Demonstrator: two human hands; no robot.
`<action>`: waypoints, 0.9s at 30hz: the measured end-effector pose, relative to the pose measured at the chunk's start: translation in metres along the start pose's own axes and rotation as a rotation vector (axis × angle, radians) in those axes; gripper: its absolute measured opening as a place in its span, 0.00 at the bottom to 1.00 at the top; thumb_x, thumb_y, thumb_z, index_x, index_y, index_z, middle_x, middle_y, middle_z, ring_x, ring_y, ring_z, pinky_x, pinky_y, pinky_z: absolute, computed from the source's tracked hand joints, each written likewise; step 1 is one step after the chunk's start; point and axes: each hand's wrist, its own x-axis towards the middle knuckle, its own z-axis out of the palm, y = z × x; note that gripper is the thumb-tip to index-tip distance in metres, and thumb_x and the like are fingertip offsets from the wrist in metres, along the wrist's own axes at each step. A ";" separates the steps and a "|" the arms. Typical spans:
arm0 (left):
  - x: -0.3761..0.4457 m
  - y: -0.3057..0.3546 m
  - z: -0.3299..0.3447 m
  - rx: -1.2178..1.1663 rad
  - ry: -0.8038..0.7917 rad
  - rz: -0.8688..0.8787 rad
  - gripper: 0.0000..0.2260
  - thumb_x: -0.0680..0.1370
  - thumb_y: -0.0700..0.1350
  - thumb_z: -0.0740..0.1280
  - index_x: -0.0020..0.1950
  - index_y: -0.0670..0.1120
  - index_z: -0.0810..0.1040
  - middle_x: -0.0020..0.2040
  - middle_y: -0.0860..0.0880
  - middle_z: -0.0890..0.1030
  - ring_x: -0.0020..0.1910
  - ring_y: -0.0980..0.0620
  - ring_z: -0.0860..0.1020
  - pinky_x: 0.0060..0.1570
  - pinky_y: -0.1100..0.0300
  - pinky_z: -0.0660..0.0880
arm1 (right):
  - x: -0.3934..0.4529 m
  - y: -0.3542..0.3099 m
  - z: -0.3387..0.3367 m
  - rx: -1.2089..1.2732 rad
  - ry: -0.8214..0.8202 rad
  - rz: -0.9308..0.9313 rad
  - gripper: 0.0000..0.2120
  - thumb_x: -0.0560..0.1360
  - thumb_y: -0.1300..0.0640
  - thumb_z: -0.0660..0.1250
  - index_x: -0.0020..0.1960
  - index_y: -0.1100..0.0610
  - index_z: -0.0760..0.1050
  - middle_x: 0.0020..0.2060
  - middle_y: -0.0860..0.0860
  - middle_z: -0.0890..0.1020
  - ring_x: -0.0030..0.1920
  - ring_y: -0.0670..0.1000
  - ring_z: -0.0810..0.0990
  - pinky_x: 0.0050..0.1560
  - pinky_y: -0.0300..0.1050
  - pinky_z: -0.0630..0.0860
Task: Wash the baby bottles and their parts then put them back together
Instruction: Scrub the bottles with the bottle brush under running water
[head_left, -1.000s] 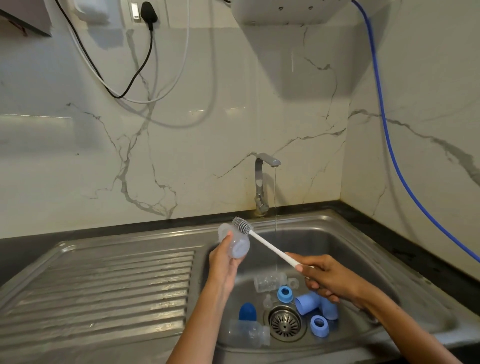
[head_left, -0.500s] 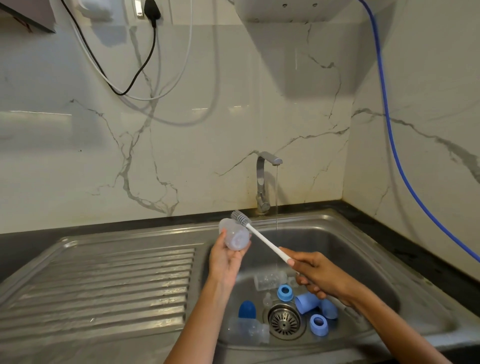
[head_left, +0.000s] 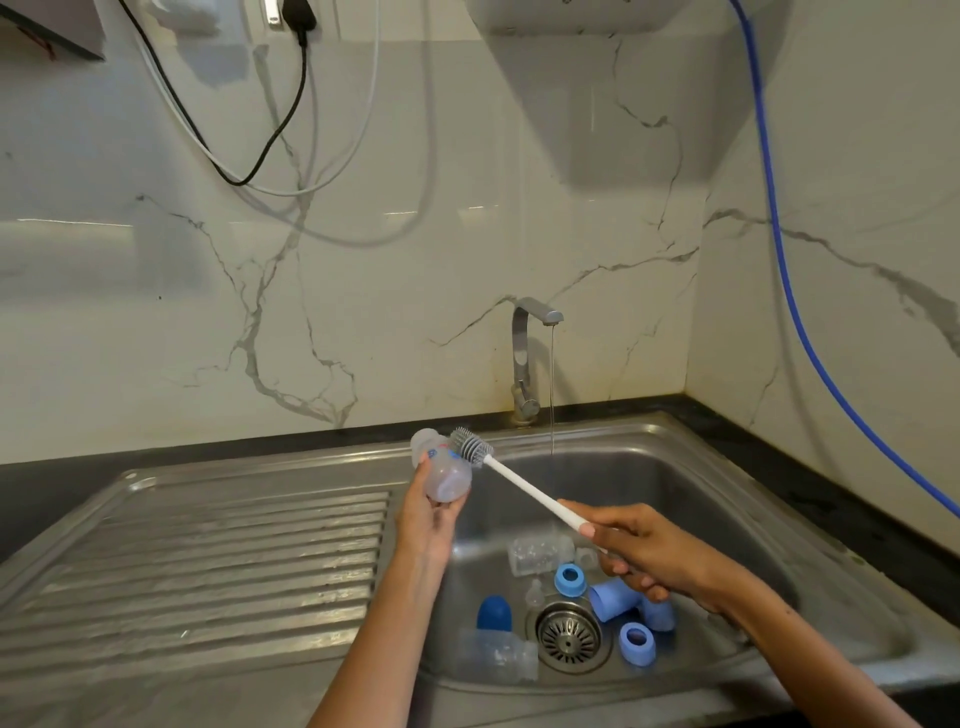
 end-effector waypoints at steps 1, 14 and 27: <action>0.000 -0.003 0.001 -0.005 -0.018 -0.031 0.22 0.80 0.43 0.63 0.72 0.38 0.64 0.58 0.36 0.75 0.55 0.41 0.76 0.54 0.49 0.77 | 0.004 -0.001 0.006 -0.011 0.040 -0.016 0.17 0.81 0.50 0.59 0.67 0.36 0.68 0.29 0.49 0.69 0.25 0.43 0.64 0.23 0.35 0.63; -0.003 -0.002 0.000 0.001 -0.078 -0.089 0.20 0.82 0.41 0.58 0.73 0.38 0.61 0.69 0.34 0.69 0.68 0.39 0.69 0.68 0.42 0.65 | 0.008 0.002 0.006 -0.062 0.020 0.047 0.18 0.82 0.51 0.58 0.70 0.41 0.67 0.29 0.49 0.69 0.25 0.43 0.64 0.23 0.34 0.65; -0.004 -0.001 0.003 0.153 -0.087 -0.073 0.20 0.71 0.41 0.71 0.60 0.41 0.70 0.56 0.37 0.73 0.53 0.41 0.76 0.62 0.43 0.72 | 0.009 0.009 0.003 -0.051 -0.025 -0.019 0.16 0.81 0.50 0.60 0.67 0.35 0.68 0.28 0.47 0.70 0.24 0.43 0.65 0.23 0.34 0.64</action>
